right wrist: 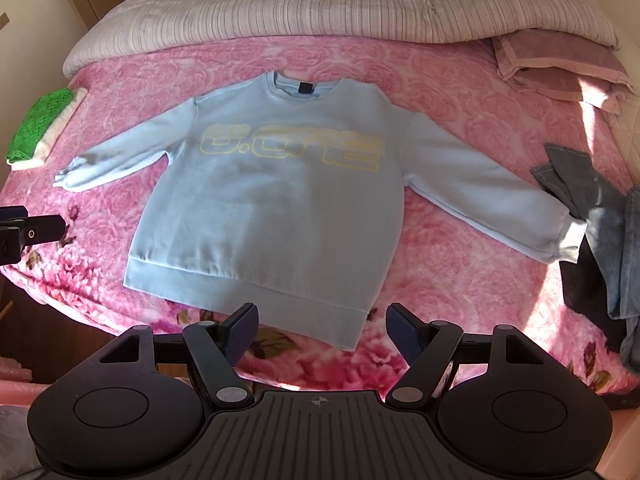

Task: Fold clothes

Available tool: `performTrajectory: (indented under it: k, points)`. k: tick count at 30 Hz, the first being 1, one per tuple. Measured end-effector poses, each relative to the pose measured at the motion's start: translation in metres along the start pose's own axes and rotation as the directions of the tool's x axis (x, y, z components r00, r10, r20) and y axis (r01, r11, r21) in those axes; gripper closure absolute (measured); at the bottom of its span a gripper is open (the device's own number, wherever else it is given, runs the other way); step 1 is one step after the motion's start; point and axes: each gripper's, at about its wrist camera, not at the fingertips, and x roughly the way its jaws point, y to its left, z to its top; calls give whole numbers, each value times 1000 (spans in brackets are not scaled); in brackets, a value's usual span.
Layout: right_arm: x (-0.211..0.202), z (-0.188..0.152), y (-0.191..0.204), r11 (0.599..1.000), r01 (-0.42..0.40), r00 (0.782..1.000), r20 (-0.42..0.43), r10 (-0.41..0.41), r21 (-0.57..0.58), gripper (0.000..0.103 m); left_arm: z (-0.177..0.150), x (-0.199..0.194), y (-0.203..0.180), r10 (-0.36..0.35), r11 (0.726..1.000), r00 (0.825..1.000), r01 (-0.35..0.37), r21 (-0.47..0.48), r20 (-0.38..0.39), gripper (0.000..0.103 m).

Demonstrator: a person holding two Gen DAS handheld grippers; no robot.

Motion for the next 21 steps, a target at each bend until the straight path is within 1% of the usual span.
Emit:
performTrajectory:
  k: [7, 15, 19, 21]
  points:
    - [18, 37, 10, 999, 30, 1000, 5, -30, 44, 29, 39, 28, 22, -24, 999, 1000, 24, 28, 0, 43]
    - [42, 92, 37, 996, 55, 998, 17, -56, 67, 29, 88, 59, 58, -36, 998, 999, 36, 43, -3, 43]
    - [54, 115, 51, 994, 78, 997, 12, -79, 74, 29, 103, 78, 78, -45, 998, 999, 46, 33, -27, 43]
    - [62, 125, 55, 992, 92, 996, 9, -93, 84, 29, 104, 92, 93, -55, 998, 998, 56, 7, -42, 43]
